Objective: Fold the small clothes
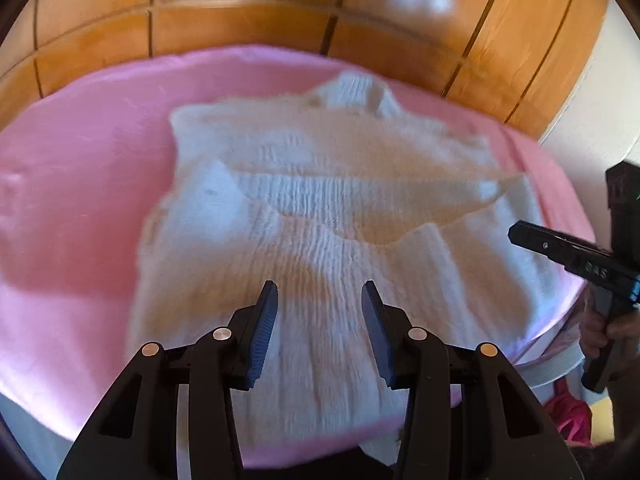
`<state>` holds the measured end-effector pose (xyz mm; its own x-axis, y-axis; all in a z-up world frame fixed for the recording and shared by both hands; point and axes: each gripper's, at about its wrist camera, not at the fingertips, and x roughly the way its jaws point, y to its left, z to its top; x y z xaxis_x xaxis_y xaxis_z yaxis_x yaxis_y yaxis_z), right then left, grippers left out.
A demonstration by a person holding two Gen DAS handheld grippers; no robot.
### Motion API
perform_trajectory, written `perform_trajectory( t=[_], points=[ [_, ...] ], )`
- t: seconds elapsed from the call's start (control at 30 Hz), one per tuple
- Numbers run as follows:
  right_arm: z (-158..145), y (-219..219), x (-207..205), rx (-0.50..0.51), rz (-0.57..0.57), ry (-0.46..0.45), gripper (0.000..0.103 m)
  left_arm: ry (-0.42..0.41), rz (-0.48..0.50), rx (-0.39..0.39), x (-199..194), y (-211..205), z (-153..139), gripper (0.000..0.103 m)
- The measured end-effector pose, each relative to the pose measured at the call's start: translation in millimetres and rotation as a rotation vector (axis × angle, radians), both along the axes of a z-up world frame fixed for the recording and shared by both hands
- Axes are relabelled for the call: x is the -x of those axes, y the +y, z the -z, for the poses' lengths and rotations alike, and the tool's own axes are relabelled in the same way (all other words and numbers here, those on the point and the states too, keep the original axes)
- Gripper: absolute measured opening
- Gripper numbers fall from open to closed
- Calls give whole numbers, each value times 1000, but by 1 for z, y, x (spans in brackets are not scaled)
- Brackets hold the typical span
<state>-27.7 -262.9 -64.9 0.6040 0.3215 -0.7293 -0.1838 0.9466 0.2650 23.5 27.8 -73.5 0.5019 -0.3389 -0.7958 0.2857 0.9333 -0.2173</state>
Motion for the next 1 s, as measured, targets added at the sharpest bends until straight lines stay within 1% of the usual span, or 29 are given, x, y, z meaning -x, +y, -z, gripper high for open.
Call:
perform_trajectory(
  t=[0.03,0.07,0.1,0.13,0.17,0.2,0.27,0.43,0.5,0.6,0.63,0.67,0.7,0.73,0.77,0.8,0.83,0.87,0.9,0.97,1.0],
  points=[
    [6,7,-6,31,-8,9,40,2,1,-23,-6,-4,6,43],
    [12,13,-13,67,-12,15,35,-1,5,-32,-8,-6,10,43],
    [16,17,-16,82,-16,18,25,-11,12,-43,-12,-9,13,34],
    [20,19,-17,88,-23,22,19,-21,15,-59,-13,-10,14,18],
    [22,17,-17,88,-28,22,7,-28,19,-69,-12,-9,14,8],
    [21,17,-16,90,-30,20,6,-39,16,-71,-11,-7,13,4],
    [17,10,-10,94,-28,6,5,-58,-1,-38,-9,0,8,3],
    [-17,-4,4,63,2,-83,4,-150,-54,79,-2,22,-27,3],
    [-26,-6,2,58,25,-116,4,-178,-74,100,-8,24,-36,3],
    [-26,-5,-11,46,65,-126,4,-189,-111,107,-24,23,-37,3],
    [-21,-4,-17,46,69,-116,4,-180,-121,103,-32,21,-33,3],
    [-13,-3,-22,64,74,-108,4,-171,-126,77,-39,18,-27,3],
    [-2,-1,-28,88,74,-88,5,-153,-140,13,-47,12,-14,3],
    [8,0,-34,100,76,-63,5,-105,-138,-20,-55,7,1,3],
    [16,-2,-38,101,82,-44,6,-64,-139,-34,-60,6,12,3],
    [24,-2,-39,96,88,-51,7,-40,-160,-44,-65,4,26,4],
    [25,-1,-40,97,88,-67,8,-58,-163,-52,-65,2,28,6],
    [25,0,-39,104,86,-78,9,-71,-159,-82,-64,-2,27,6],
    [25,1,-38,109,87,-84,10,-73,-157,-107,-63,-6,25,6],
    [25,0,-36,110,84,-83,11,-69,-151,-120,-60,-8,18,7],
    [23,-2,-35,103,79,-78,14,-77,-143,-113,-56,-6,12,14]
  ],
)
